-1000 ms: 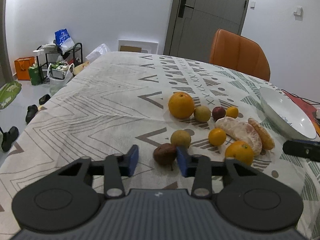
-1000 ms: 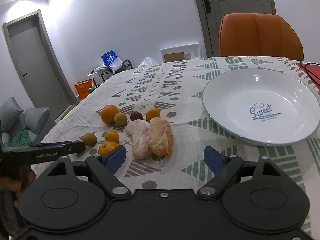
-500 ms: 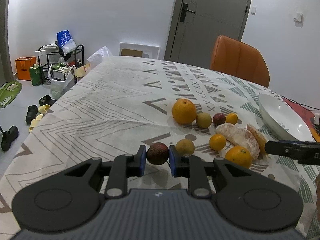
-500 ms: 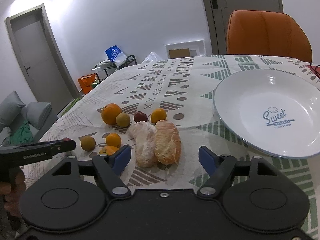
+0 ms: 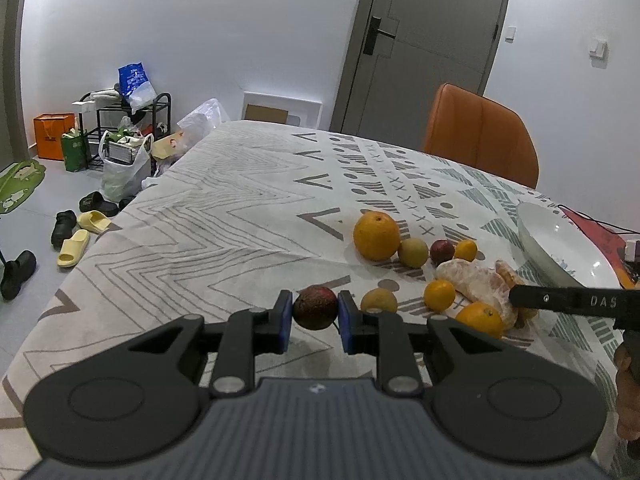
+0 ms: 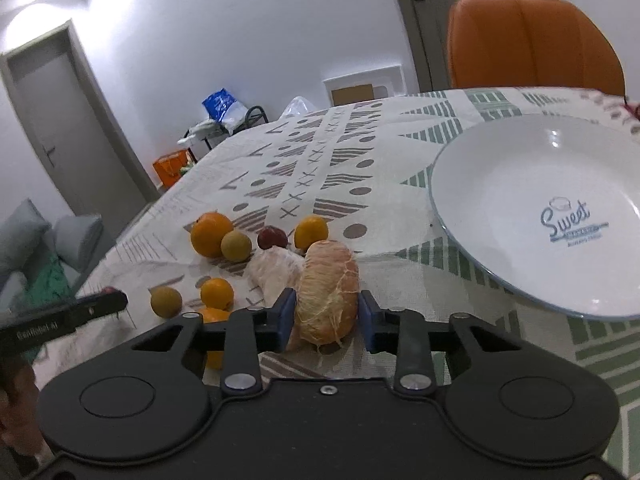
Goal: Organize fruits
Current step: 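Carry the netted orange with the right gripper while the left gripper carries the plum toward the white plate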
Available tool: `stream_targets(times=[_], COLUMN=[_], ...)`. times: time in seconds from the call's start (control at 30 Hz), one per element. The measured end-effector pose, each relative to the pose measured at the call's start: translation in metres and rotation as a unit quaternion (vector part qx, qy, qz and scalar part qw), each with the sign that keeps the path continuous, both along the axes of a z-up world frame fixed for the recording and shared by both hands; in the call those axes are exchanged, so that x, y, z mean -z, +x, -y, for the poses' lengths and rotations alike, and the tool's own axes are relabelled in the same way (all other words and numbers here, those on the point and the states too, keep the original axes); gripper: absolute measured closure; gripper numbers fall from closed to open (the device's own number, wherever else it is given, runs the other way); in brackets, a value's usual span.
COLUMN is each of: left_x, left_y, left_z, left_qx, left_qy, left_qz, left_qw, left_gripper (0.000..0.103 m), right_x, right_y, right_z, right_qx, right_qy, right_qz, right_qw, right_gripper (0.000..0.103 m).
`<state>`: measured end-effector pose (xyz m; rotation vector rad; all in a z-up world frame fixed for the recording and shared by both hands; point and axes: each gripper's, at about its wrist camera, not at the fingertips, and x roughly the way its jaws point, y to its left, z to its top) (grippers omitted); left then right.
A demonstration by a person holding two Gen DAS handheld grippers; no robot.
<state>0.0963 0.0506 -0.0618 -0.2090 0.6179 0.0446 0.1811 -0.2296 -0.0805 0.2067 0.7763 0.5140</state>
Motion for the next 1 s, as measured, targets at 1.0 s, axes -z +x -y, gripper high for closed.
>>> stream_targets(times=[1.0], left_x=[-0.027], left_y=[0.039], left_z=[0.088], left_qx=[0.092], left_qy=[0.022], left_qz=[0.041], left_qw=[0.9947], left_gripper=[0.081], right_x=[-0.032], right_y=[-0.02], right_z=[0.08], right_qx=[0.077], right_qy=[0.049], right_qz=[0.068], right_qw=[0.994], right_gripper=[0.077])
